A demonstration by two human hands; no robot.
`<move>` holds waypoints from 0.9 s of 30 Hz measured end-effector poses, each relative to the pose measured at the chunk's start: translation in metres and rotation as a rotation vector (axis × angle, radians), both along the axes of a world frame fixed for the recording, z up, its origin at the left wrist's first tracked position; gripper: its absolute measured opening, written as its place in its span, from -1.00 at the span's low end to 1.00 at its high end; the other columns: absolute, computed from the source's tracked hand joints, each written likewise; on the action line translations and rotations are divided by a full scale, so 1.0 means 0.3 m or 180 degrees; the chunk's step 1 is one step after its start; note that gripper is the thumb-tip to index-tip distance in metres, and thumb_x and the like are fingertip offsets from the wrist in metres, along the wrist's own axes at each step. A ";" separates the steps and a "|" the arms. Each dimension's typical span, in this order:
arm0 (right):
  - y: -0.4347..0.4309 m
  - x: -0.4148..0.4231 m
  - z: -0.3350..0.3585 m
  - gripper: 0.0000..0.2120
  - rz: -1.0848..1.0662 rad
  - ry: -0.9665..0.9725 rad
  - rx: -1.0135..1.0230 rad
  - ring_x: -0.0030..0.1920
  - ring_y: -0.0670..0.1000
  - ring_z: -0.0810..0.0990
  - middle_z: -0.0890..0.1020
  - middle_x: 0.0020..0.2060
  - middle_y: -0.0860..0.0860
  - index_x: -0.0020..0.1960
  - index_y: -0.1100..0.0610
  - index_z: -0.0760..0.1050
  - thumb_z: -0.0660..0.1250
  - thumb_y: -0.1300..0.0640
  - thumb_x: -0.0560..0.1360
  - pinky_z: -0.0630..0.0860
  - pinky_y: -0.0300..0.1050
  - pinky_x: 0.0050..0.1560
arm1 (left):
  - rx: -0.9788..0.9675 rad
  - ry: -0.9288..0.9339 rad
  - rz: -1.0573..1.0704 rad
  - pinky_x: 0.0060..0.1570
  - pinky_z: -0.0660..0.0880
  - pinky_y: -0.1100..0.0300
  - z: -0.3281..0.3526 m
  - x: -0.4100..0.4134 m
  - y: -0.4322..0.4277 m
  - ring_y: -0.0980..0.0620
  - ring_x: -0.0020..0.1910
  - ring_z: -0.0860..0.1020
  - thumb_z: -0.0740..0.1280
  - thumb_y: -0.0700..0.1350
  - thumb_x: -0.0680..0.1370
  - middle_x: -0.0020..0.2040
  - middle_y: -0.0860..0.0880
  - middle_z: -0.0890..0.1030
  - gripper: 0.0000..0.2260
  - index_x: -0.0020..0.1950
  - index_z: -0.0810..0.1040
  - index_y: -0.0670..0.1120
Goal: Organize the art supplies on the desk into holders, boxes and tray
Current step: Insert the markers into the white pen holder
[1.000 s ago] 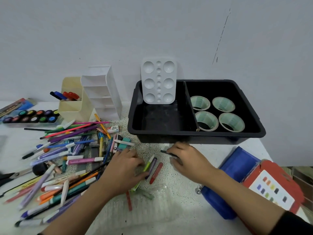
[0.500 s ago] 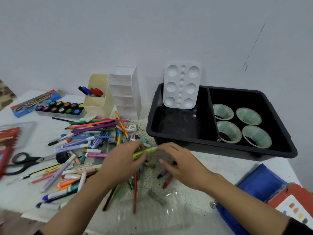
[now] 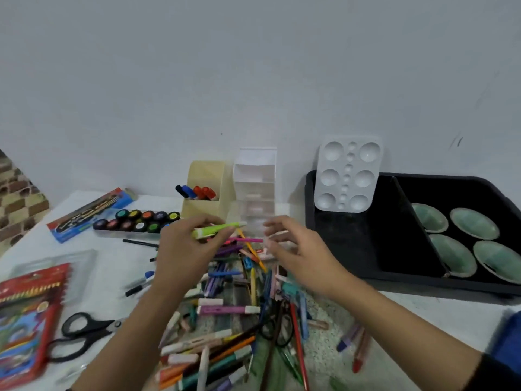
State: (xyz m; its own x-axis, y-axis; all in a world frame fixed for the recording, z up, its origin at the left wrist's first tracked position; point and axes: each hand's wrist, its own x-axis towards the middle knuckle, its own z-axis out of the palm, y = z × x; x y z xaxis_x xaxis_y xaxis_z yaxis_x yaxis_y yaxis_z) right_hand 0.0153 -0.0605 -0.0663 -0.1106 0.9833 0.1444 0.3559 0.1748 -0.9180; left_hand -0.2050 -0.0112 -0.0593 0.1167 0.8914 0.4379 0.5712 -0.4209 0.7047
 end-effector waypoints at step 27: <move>0.381 -0.004 -0.011 -0.50 -0.0920 -0.1173 0.0789 -0.06 0.14 0.57 0.54 0.06 0.13 0.42 -0.20 0.20 0.24 0.21 0.61 0.56 0.16 0.00 | 0.0796 0.0811 -0.0695 -0.26 0.39 0.32 -0.045 0.069 0.318 0.08 -0.31 0.54 0.46 0.01 0.53 -0.15 0.05 0.66 -0.80 0.04 0.71 -0.09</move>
State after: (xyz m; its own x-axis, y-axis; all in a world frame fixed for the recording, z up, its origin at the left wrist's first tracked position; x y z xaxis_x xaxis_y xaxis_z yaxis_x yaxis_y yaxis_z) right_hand 0.0141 0.0537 -0.0696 0.0726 0.9226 0.3790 0.7130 0.2177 -0.6665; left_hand -0.1842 0.0842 -0.0727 0.4237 0.7037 0.5703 0.5925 -0.6916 0.4131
